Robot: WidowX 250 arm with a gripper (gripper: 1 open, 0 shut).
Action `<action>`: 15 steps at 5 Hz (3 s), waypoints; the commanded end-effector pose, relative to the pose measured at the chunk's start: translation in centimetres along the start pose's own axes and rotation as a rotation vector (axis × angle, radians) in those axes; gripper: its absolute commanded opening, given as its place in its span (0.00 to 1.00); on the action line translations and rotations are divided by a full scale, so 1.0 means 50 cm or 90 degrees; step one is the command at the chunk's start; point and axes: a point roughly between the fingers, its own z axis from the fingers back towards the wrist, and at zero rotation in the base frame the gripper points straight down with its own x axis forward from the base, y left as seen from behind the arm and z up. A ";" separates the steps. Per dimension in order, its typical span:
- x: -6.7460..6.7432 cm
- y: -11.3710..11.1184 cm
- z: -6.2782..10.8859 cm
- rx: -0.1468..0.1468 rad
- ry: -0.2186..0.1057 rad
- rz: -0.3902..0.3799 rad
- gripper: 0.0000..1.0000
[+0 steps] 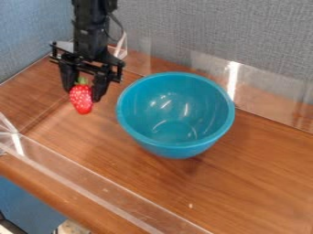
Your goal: Remove the strawberry from inside the blue bowl and put it on the table
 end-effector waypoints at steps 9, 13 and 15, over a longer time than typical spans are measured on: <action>0.056 0.024 0.014 -0.005 -0.088 -0.041 0.00; 0.051 0.027 0.030 -0.001 -0.113 -0.068 0.00; 0.048 0.026 0.052 0.001 -0.132 -0.080 0.00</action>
